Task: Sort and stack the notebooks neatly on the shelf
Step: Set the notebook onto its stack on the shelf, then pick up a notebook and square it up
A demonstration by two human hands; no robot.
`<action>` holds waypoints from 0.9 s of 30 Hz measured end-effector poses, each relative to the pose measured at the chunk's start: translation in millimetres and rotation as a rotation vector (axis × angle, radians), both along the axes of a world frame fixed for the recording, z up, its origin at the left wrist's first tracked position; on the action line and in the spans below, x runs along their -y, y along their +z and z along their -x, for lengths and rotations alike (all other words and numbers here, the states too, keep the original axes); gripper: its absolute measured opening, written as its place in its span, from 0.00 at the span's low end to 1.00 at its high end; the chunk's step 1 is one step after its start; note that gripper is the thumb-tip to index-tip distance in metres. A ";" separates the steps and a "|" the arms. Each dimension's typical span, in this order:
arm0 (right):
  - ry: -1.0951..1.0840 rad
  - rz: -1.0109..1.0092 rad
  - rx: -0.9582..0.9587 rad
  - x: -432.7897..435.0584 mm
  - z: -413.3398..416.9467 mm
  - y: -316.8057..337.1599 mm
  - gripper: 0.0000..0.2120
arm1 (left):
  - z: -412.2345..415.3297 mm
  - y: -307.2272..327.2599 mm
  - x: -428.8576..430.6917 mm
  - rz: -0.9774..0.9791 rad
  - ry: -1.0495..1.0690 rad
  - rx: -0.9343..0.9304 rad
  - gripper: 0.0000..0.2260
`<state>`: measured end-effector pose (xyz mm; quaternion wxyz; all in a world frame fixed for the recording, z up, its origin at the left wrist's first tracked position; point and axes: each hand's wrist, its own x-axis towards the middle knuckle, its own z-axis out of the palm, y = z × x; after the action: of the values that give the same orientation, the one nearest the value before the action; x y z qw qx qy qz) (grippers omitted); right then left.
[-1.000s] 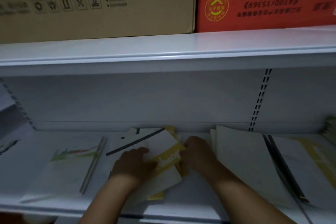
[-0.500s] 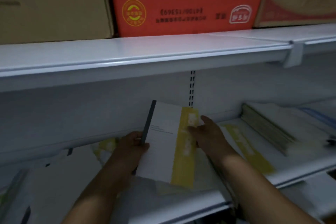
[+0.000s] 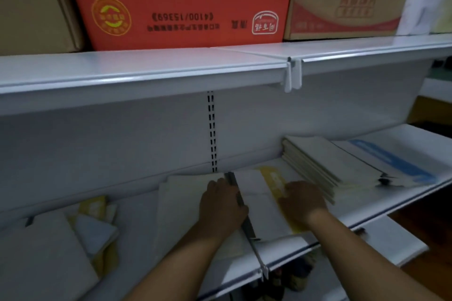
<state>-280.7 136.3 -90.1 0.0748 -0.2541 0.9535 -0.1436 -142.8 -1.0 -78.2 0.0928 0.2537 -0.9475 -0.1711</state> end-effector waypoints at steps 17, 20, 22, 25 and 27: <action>0.780 0.235 0.228 189.4 -251.1 22.1 0.20 | -279.5 8.3 118.1 -0.120 0.815 -0.043 0.21; 0.771 0.111 0.194 197.4 -268.6 18.9 0.24 | -314.4 -1.0 115.6 -0.121 0.882 -0.029 0.31; 0.733 0.086 0.191 200.5 -271.1 18.0 0.25 | -321.8 -6.8 112.4 -0.126 0.901 -0.090 0.28; 0.682 0.075 0.249 202.2 -273.8 19.7 0.21 | -323.8 -10.9 114.7 -0.112 0.885 -0.123 0.21; 0.667 0.128 0.339 205.1 -276.7 18.2 0.13 | -325.3 -11.0 118.7 -0.135 0.867 -0.149 0.23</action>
<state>-3.9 -68.8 -71.9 0.2583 -0.5272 0.7817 -0.2105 182.5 -119.7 -89.3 0.2073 0.6200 -0.7310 -0.1957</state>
